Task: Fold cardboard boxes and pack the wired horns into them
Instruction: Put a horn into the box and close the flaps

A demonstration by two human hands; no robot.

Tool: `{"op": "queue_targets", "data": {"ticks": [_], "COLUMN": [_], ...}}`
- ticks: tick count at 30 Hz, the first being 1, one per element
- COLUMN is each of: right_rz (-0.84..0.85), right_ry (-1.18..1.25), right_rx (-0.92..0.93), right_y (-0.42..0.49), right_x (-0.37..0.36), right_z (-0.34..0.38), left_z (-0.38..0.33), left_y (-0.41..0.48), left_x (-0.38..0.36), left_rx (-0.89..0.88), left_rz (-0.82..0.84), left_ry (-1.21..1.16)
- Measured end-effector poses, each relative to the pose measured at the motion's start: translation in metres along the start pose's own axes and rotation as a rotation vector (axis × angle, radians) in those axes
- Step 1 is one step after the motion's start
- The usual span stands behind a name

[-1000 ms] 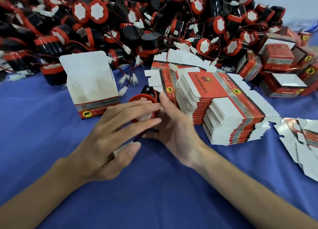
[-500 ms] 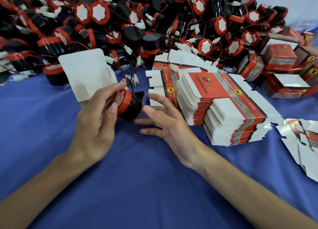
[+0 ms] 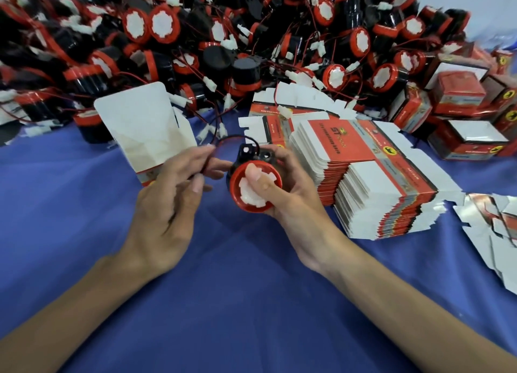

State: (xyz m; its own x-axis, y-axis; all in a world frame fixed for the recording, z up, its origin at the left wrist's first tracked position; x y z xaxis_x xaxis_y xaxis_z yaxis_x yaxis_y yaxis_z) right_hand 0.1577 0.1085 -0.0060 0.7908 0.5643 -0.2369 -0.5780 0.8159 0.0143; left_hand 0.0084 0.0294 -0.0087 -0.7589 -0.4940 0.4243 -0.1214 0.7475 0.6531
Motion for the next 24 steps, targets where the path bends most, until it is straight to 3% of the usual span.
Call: {"op": "queue_targets", "data": {"ticks": [2,6,15,20,24], "right_rz": [-0.015,-0.040,0.046,-0.004,-0.024], "right_ry": [-0.019,0.000,0.326,-0.034,-0.086], "right_rx": [0.039,0.076,0.013,0.140,0.149], "right_y": [-0.0008,-0.0012,-0.0026,-0.0041,-0.0054], "right_x": [-0.0005,-0.0002,-0.0055,-0.0096,-0.0052], "right_z": [0.0020,0.0048,0.0021,0.0044,0.0070], "left_z": [0.0014,0.0031,0.0058,0.0092,0.0050], "left_y": [-0.0004,0.0010,-0.0003,-0.0030,-0.0002], "left_x": [-0.0004,-0.0017,-0.0025,-0.0050,-0.0048], "left_rx": [0.044,-0.047,-0.011,0.051,0.027], "left_rz": [0.032,0.106,0.130,0.236,0.248], "left_ry": [0.009,0.271,0.349,0.254,0.263]}}
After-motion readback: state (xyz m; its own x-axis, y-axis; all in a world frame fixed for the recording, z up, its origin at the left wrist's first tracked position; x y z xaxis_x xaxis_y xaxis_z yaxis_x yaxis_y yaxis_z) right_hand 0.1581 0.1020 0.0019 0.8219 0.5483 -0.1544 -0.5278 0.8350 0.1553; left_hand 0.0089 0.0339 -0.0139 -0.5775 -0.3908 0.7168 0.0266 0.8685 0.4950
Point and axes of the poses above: each hand's wrist, its own y-axis towards the middle knuckle, its own x-axis out of the back of the hand, z = x × y, the point moved 2 cm from there along y, towards the middle knuckle, and after that the axes turned 1 degree about y, right-handed, at the moved point
